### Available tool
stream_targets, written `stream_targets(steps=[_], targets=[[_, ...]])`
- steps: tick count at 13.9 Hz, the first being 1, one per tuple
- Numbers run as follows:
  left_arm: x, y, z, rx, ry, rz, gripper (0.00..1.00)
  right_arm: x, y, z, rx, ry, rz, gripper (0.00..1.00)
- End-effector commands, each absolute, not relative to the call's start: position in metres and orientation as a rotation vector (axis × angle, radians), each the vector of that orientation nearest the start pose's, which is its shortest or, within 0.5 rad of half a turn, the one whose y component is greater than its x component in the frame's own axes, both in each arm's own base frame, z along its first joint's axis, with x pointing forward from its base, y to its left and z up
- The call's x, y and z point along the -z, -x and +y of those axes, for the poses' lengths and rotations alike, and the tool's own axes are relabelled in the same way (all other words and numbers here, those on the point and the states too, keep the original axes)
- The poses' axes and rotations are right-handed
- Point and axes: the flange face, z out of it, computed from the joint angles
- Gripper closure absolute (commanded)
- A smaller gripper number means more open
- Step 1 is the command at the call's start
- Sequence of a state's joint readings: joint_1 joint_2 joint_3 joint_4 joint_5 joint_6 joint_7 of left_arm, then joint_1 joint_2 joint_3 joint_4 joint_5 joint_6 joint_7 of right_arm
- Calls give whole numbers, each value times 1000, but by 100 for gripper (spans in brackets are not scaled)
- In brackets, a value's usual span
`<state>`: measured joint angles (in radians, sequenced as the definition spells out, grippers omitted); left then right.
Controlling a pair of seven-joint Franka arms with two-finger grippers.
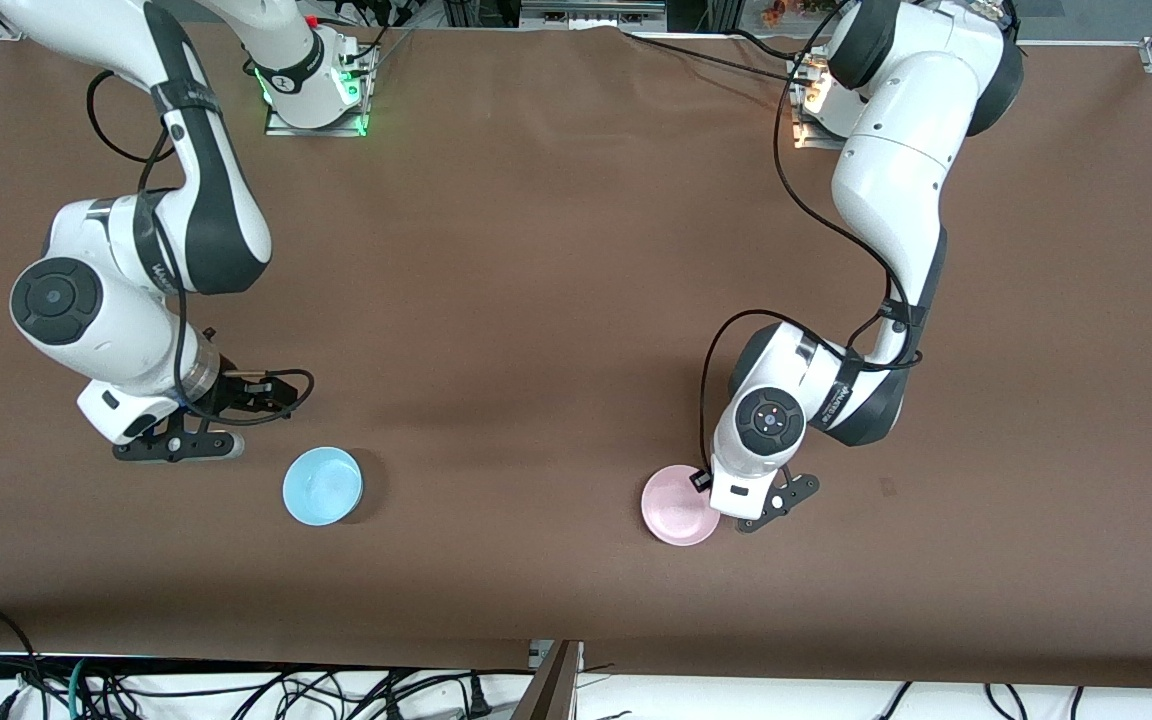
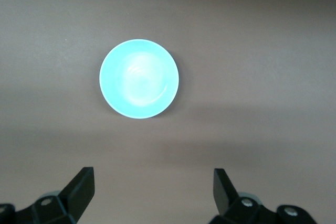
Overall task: Stack pink and blue bowls on white bowl
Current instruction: 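Raise the left gripper away while the right gripper reaches the blue bowl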
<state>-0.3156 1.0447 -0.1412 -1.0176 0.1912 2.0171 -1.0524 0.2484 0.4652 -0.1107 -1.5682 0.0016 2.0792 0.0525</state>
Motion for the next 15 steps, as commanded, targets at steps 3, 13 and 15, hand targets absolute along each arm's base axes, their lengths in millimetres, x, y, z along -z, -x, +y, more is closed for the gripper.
stream_targets(steps=[3, 13, 15], targets=[[-231, -738, -255, 29, 2972, -929, 44, -318, -733, 74, 123, 3152, -217, 0], [-412, -746, 15, -112, 3086, -364, 39, -233, -775, 79, 155, 3074, -333, 2], [-444, -740, 41, -58, 3096, -253, 0, -224, -775, 76, 148, 3077, -327, 8]])
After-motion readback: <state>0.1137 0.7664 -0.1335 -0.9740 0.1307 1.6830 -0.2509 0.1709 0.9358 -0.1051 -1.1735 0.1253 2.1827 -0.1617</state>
